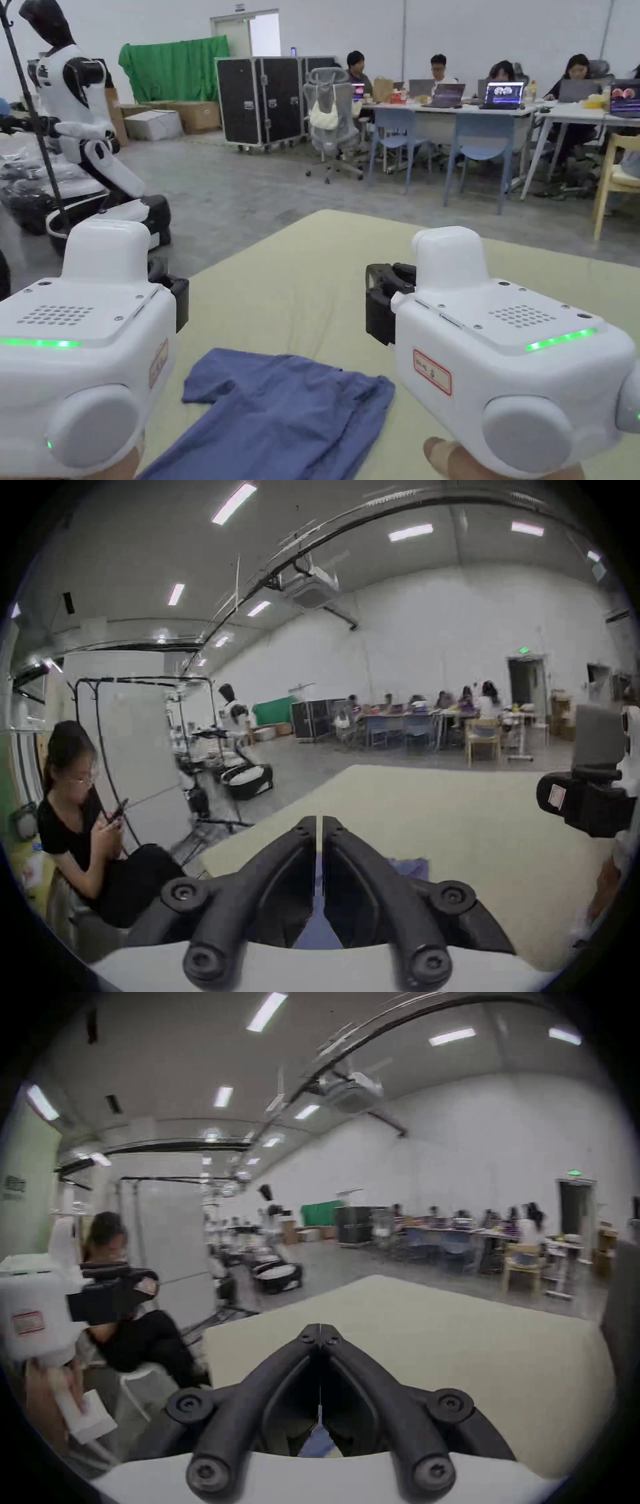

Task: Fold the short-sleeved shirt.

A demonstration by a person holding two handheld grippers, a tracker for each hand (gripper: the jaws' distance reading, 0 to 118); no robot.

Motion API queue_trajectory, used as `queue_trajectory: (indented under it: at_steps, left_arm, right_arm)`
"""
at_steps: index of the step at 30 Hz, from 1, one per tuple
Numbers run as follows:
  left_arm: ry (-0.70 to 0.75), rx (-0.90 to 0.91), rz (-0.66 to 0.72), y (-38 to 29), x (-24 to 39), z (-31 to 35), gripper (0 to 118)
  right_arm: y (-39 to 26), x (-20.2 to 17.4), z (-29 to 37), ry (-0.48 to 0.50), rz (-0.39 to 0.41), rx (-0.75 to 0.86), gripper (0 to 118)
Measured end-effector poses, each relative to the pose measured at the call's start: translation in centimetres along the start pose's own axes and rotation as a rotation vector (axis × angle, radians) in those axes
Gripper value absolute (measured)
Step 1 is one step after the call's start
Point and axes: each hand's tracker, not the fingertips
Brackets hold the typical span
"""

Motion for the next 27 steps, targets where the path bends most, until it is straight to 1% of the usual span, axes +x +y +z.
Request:
queue_trajectory:
  at_steps: [1,2,5,7,8,10,11,13,15,18,21,22,23,24,25,27]
  left_arm:
    - [-0.023,-0.022,0.031,-0.1,-0.6,-0.6,3]
    - [-0.052,-0.048,0.061,-0.4,-0.8,-1.2,3]
    - [-0.103,-0.094,0.066,-1.6,0.7,-4.4,3]
    - [-0.136,-0.148,0.034,-2.7,2.8,-6.9,3]
    - [-0.195,-0.176,0.032,-3.7,4.1,-8.6,3]
    - [-0.291,-0.237,0.064,-5.5,6.1,-11.6,3]
    - [-0.332,-0.296,0.081,-6.9,7.4,-13.6,3]
    - [-0.398,-0.393,0.080,-9.7,9.7,-17.1,3]
    - [-0.400,-0.486,0.027,-13.0,12.1,-20.4,3]
    - [-0.409,-0.627,-0.008,-18.0,14.9,-24.3,3]
    - [-0.421,-0.719,-0.030,-21.8,17.0,-26.8,3]
    - [-0.426,-0.730,-0.049,-22.7,17.8,-27.5,5]
    - [-0.435,-0.732,-0.045,-23.5,18.5,-28.2,17]
    - [-0.455,-0.739,-0.040,-24.2,19.2,-28.8,25]
    - [-0.465,-0.748,-0.036,-24.7,19.8,-29.1,25]
    - [-0.469,-0.790,-0.069,-26.2,21.7,-30.7,111]
  right_arm:
    - [-0.2,-0.7,-0.5,0.013,0.015,-0.002,3]
    - [-0.5,-0.9,-0.7,-0.002,0.026,-0.003,3]
    - [-1.4,0.1,-0.8,-0.025,0.042,-0.034,3]
    - [-2.2,1.6,-0.7,-0.055,0.036,-0.071,3]
    - [-2.6,2.4,-0.7,-0.084,0.026,-0.089,3]
    - [-3.4,3.6,-0.8,-0.118,0.007,-0.115,3]
    - [-4.0,4.3,-0.9,-0.131,0.000,-0.129,3]
    - [-5.1,5.2,-1.7,-0.157,-0.007,-0.168,3]
    - [-6.4,6.0,-2.5,-0.173,-0.015,-0.226,3]
    - [-8.2,6.6,-3.6,-0.173,-0.008,-0.291,3]
    - [-9.6,7.0,-4.4,-0.176,0.008,-0.327,3]
    - [-9.9,7.2,-4.6,-0.178,0.006,-0.342,3]
    - [-10.3,7.4,-4.9,-0.179,0.001,-0.357,3]
    - [-10.6,7.7,-5.1,-0.177,-0.006,-0.370,3]
    - [-10.9,7.9,-5.2,-0.175,-0.011,-0.378,3]
    - [-11.4,8.5,-5.2,-0.174,-0.019,-0.397,3]
